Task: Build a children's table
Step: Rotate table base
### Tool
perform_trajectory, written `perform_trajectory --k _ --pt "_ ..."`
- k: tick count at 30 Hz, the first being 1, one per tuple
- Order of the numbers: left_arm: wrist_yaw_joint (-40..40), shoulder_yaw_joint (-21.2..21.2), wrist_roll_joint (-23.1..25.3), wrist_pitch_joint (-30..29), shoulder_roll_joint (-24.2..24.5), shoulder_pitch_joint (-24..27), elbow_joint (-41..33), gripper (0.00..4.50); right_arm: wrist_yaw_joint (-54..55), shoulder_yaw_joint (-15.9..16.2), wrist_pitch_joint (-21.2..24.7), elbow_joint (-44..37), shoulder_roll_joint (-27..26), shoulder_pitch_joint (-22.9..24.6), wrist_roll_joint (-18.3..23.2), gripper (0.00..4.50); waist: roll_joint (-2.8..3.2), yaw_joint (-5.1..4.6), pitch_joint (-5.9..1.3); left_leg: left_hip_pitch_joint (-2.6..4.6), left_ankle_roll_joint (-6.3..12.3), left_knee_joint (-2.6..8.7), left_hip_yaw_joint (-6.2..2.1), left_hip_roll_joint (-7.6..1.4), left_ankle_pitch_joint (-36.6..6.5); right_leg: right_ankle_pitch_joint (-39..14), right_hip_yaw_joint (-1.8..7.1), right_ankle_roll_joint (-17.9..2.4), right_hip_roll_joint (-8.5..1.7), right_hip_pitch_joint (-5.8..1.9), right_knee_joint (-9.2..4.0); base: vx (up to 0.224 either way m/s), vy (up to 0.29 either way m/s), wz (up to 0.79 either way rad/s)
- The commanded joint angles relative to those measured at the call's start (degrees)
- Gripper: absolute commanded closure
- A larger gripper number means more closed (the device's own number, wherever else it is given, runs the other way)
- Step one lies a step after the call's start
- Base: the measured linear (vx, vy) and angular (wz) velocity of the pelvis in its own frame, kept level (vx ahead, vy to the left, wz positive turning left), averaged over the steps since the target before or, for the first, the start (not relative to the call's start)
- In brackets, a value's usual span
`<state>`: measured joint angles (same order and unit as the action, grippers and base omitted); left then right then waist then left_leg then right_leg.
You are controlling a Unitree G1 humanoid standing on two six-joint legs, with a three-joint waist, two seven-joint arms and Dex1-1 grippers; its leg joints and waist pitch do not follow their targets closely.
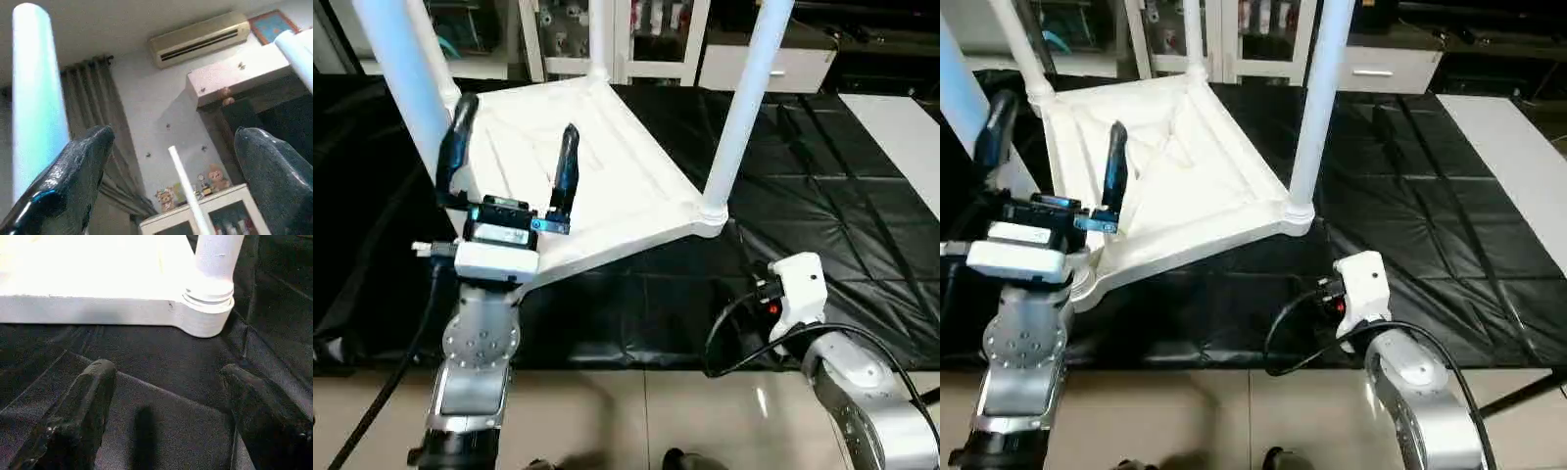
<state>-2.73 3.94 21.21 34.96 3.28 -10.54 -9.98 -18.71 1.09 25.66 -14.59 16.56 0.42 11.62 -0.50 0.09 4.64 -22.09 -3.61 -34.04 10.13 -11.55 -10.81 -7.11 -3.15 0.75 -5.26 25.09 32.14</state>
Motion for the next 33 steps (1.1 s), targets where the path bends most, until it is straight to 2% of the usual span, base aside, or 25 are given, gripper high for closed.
perform_trajectory --k 1,3,4,6,12,13,15,16,19,20,23,24,25,26,28,29,30,31,32,33 --pt "-1.60 0.97 1.32 -1.31 -0.14 0.85 -2.05 0.05 -0.48 -0.83 -0.18 0.37 0.78 -0.26 0.40 0.79 -0.75 -0.13 -3.66 0.37 3.80 4.22 -0.02 -1.12 -15.08 -18.20 1.59 -6.78 -1.12 -2.81 -3.36 0.000 0.000 0.00" --pt "-1.56 0.91 1.80 -1.78 -0.34 1.05 -3.05 0.05 -0.61 -0.87 -0.13 0.45 0.89 -0.38 0.40 0.79 -0.76 -0.11 -3.62 0.39 3.95 4.24 -0.02 -1.12 -15.31 -18.83 1.59 -6.74 -1.15 -2.81 -3.45 0.000 0.000 0.00" --pt "-1.42 0.66 2.16 -2.23 -0.64 1.29 -3.93 0.05 -0.71 -0.85 -0.15 0.41 0.99 -0.36 0.40 0.79 -1.53 -0.31 -3.57 0.34 4.03 4.19 0.08 -1.13 -15.47 -19.54 1.59 -6.52 -1.09 -2.74 -3.57 0.000 0.000 0.00" --pt "-1.74 0.63 3.27 -2.64 -0.94 1.66 -5.15 0.05 -0.83 -0.89 -0.19 0.57 1.06 -0.48 0.39 0.79 -1.03 -0.16 -3.47 0.53 3.75 4.30 -0.03 -1.24 -16.08 -20.71 1.62 -6.29 -1.17 -2.58 -3.68 0.000 0.000 0.00" --pt "-3.09 0.74 4.69 -5.12 -1.56 2.98 -8.65 0.05 -1.02 -1.05 -0.01 0.33 0.74 -0.23 0.38 0.79 -1.54 -0.36 -3.22 0.47 2.54 4.48 -0.21 -1.13 -18.99 -23.35 1.53 -4.48 -1.02 -2.39 -4.00 0.000 0.000 0.00" --pt "-3.31 1.12 3.47 -5.99 -1.89 3.11 -8.24 0.05 -1.07 -0.92 -0.01 0.28 0.72 -0.04 0.32 0.79 -1.84 -0.39 -3.22 0.49 2.48 4.44 -0.21 -1.10 -19.36 -24.14 1.51 -4.04 -0.99 -2.32 -4.10 0.000 0.000 0.00" --pt "-3.71 1.80 1.97 -6.92 -2.30 3.36 -7.40 0.05 -1.17 -0.65 -0.07 0.31 0.72 0.06 0.20 0.79 -1.69 -0.36 -3.20 0.51 2.31 4.41 -0.23 -1.01 -19.67 -24.72 1.54 -3.81 -0.96 -2.19 -4.14 0.000 0.000 0.00" --pt "-3.17 2.34 -1.25 -8.87 -2.75 3.61 -5.88 0.05 -1.14 -0.55 -0.10 0.40 0.58 -0.11 0.17 0.79 -1.56 -0.28 -3.26 0.55 2.10 4.39 -0.27 -0.93 -19.88 -25.29 1.49 -3.62 -0.98 -2.19 -4.16 0.000 0.000 0.00" --pt "-3.06 2.89 -3.26 -9.98 -3.09 3.55 -5.14 0.05 -1.05 -0.61 -0.10 0.42 0.41 -0.27 0.25 0.79 -1.64 -0.32 -3.29 0.44 1.99 4.42 -0.33 -0.86 -20.11 -25.92 1.40 -3.14 -0.84 -2.13 -4.34 0.000 0.000 0.00" --pt "-3.21 3.68 -4.53 -11.09 -3.30 3.17 -4.31 0.05 -0.95 -0.60 -0.15 0.43 0.31 -0.32 0.22 0.79 -1.24 -0.21 -3.36 0.53 1.89 4.41 -0.40 -0.87 -20.12 -25.68 1.38 -3.14 -0.85 -2.14 -4.29 0.000 0.000 0.00" --pt "-2.71 4.39 -7.33 -12.81 -3.47 2.45 -3.20 0.05 -0.85 -0.57 -0.30 0.39 0.19 -0.17 0.15 0.79 -1.41 -0.28 -3.46 0.48 1.85 4.38 -0.34 -0.81 -20.18 -24.80 1.36 -3.36 -0.76 -2.18 -4.26 0.000 0.000 0.00" --pt "-1.40 4.46 -11.71 -14.67 -3.74 1.86 -2.01 0.05 -0.74 -0.51 -0.51 0.25 0.01 0.15 0.05 0.79 -1.08 -0.25 -3.53 0.51 1.68 4.40 -0.37 -0.86 -20.11 -24.24 1.37 -3.52 -0.77 -2.23 -4.24 0.000 0.000 0.00" --pt "-1.40 4.49 -12.02 -14.82 -3.75 1.83 -1.87 0.05 -0.71 -0.49 -0.54 0.23 -0.03 0.19 0.03 0.79 -1.03 -0.14 -3.54 0.62 1.51 4.36 -0.29 -0.74 -20.64 -24.24 1.38 -3.83 -0.67 -2.07 -4.26 0.000 0.000 0.00" --pt "0.17 3.93 -14.87 -15.56 -3.87 1.74 -1.22 0.05 -0.65 -0.49 -0.58 0.17 -0.10 0.27 0.00 0.79 -1.04 -0.15 -3.58 0.67 1.47 4.33 -0.31 -0.73 -20.74 -24.01 1.37 -3.90 -0.64 -2.06 -4.19 0.000 0.000 0.00" --pt "2.39 3.12 -17.68 -16.41 -3.76 1.72 -0.38 0.05 -0.57 -0.49 -0.58 0.11 -0.20 0.28 -0.02 0.79 -1.11 -0.04 -3.65 0.45 1.51 4.44 -0.32 -0.83 -19.88 -22.46 1.44 -4.48 -0.72 -2.32 -4.01 0.000 0.000 0.00" --pt "3.80 2.78 -19.70 -16.79 -3.80 1.74 0.03 0.05 -0.54 -0.49 -0.58 0.11 -0.24 0.27 -0.03 0.79 -0.77 0.05 -3.76 0.49 1.47 4.45 -0.37 -0.86 -19.54 -21.78 1.46 -4.68 -0.77 -2.39 -3.89 0.000 0.000 0.00" --pt "7.13 2.05 -22.97 -18.17 -3.38 1.82 1.52 0.05 -0.54 -0.50 -0.64 0.14 -0.29 0.23 -0.04 0.79 -0.95 0.04 -3.79 0.47 1.47 4.40 -0.27 -0.82 -19.10 -21.03 1.52 -4.97 -0.80 -2.40 -3.82 0.000 0.000 0.00" --pt "8.77 1.72 -24.21 -18.97 -3.05 1.86 2.38 0.05 -0.56 -0.51 -0.68 0.16 -0.30 0.21 -0.04 0.79 -0.86 0.10 -3.88 0.51 1.50 4.36 -0.20 -0.79 -18.79 -20.34 1.57 -5.32 -0.79 -2.42 -3.75 0.000 0.000 0.00" --pt "13.17 1.43 -29.19 -20.76 -2.92 1.85 3.57 0.05 -0.54 -0.49 -0.71 0.25 -0.39 0.14 -0.09 0.79 -0.88 0.14 -3.89 0.52 1.49 4.38 -0.19 -0.79 -18.61 -20.01 1.60 -5.49 -0.80 -2.43 -3.65 0.000 0.000 0.00" --pt "13.17 1.43 -29.19 -20.76 -2.92 1.85 3.57 0.05 -0.54 -0.49 -0.71 0.25 -0.39 0.14 -0.09 0.79 -0.73 0.27 -3.96 0.53 1.32 4.42 -0.11 -0.75 -18.38 -20.02 1.69 -6.03 -0.88 -2.40 -3.61 0.000 0.000 0.00"
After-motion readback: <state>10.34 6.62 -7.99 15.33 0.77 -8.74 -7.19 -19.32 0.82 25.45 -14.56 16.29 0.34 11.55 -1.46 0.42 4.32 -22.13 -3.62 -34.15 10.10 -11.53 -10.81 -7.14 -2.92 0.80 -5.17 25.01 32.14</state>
